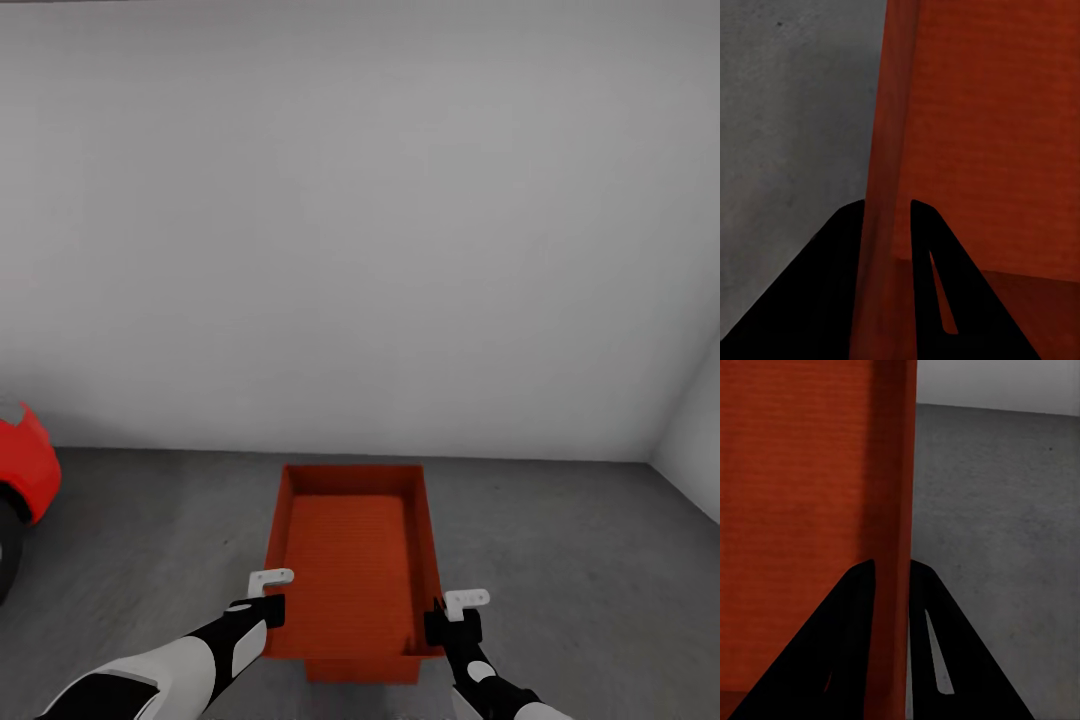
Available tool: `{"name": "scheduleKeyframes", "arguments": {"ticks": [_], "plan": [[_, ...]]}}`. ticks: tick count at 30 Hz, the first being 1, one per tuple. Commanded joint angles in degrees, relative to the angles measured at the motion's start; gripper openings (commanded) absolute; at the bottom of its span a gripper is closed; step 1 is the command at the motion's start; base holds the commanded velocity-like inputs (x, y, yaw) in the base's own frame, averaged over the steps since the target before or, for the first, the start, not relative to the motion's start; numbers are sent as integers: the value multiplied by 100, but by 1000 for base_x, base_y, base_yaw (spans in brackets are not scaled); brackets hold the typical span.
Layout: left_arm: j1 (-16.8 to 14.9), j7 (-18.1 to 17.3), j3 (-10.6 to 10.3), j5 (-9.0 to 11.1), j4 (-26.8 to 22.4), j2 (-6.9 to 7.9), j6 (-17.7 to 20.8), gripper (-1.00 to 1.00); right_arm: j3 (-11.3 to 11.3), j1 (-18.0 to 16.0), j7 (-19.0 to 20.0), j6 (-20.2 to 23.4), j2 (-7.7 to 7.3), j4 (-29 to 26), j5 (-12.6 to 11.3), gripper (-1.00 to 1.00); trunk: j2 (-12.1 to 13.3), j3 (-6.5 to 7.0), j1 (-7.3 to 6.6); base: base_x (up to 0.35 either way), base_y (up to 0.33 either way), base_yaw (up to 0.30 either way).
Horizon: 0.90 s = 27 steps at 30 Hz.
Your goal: Move the two storage containers from the living room to the garage. In the garage, place one container on the floor and stack the other container on top of it (either order is fine).
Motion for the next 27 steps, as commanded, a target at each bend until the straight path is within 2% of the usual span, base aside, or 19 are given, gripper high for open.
{"name": "scheduleKeyframes", "arguments": {"ticks": [1, 9, 21, 27], "plan": [[-7, -1, 6, 14, -7, -4, 6, -100, 50, -4, -89, -23, -6, 17, -81, -100, -8, -18, 1, 0, 0, 0], [-7, -1, 6, 14, -9, -4, 6, -100, 50, -4, -89, -26, -6, 17, -79, -100, -8, -81, 1, 0, 0, 0], [-7, -1, 7, 14, -6, -4, 10, -100, 50, -4, -84, -19, -6, 17, -81, -100, -8, -86, 1, 2, 0, 0], [-7, -1, 6, 14, -6, -4, 14, -100, 50, -4, -81, -25, -6, 17, -74, -100, -8, -86, 1, 191, 0, 0]]}}
